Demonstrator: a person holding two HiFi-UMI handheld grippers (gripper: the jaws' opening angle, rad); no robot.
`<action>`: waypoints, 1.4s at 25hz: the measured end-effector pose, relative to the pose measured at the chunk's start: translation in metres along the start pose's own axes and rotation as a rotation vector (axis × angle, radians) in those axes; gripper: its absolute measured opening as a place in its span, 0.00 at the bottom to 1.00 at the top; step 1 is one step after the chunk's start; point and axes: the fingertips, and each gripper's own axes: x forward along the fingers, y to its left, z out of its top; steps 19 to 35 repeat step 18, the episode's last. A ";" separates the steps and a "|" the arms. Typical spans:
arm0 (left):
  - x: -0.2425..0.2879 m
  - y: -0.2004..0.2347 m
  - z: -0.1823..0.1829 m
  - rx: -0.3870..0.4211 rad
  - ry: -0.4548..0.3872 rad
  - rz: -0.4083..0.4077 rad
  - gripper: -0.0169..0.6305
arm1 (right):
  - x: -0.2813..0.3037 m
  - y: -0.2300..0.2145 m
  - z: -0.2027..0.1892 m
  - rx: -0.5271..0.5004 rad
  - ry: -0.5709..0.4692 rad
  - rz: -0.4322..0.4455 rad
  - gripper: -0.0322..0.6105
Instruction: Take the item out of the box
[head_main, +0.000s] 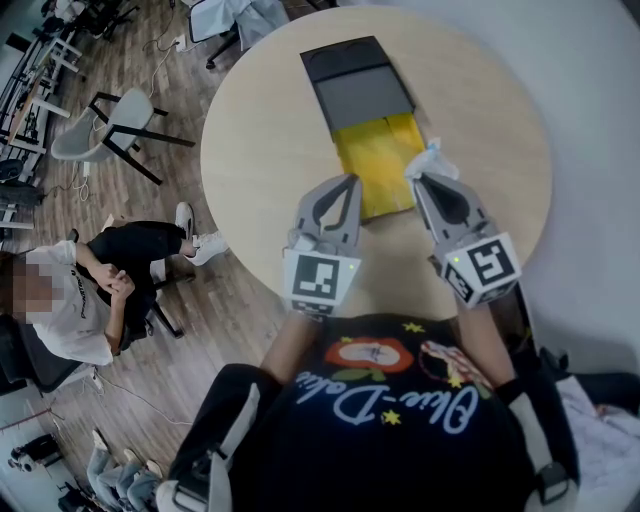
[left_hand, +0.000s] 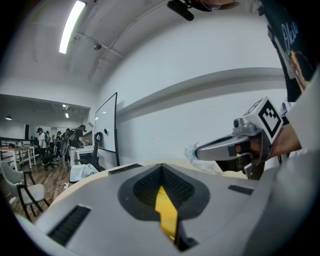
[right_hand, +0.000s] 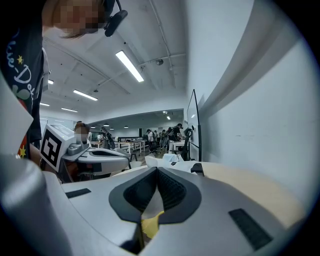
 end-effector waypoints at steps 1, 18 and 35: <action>0.000 0.000 0.000 0.002 -0.002 -0.001 0.01 | 0.000 0.000 0.000 0.001 0.003 -0.001 0.05; -0.001 0.000 0.000 -0.017 0.006 0.004 0.01 | -0.001 0.000 0.001 -0.010 0.006 -0.004 0.05; -0.001 0.000 0.000 -0.017 0.006 0.004 0.01 | -0.001 0.000 0.001 -0.010 0.006 -0.004 0.05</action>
